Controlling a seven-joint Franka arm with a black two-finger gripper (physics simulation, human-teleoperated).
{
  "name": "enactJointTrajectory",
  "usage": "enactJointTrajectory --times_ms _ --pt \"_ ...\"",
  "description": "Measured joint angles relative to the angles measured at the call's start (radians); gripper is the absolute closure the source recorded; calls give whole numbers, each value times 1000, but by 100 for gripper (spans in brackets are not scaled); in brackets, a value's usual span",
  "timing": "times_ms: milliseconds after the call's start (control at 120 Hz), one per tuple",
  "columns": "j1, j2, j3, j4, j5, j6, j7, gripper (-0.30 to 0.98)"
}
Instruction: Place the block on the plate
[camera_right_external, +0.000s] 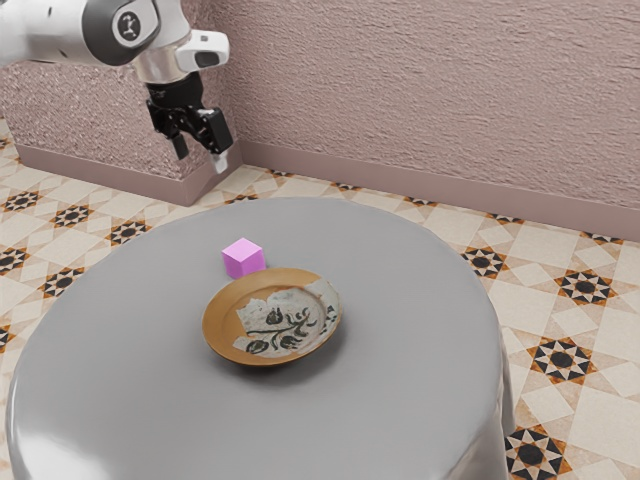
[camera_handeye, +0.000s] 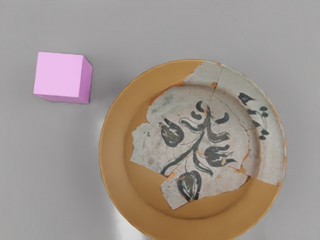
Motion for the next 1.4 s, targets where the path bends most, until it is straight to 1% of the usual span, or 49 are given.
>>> enactJointTrajectory --times_ms 233,342,442,517,567,642,792,875,967,1133,1292,1400 --pt "7 5 1 2 0 1 14 0" --pt "8 39 8 2 -7 0 17 0" --pt "12 121 23 60 -6 4 21 0" --pt "15 216 51 135 -4 7 31 0" --pt "23 282 61 188 -4 11 43 0" --pt "49 346 66 216 -11 31 67 0" --pt "78 445 61 229 -49 95 116 0" --pt "100 498 56 262 -69 126 144 0" --pt "155 574 7 327 -93 157 173 0" --pt "198 655 -23 371 -109 214 217 0" --pt "214 694 -22 377 -111 242 248 0" --pt "217 740 -18 419 -105 260 265 0"
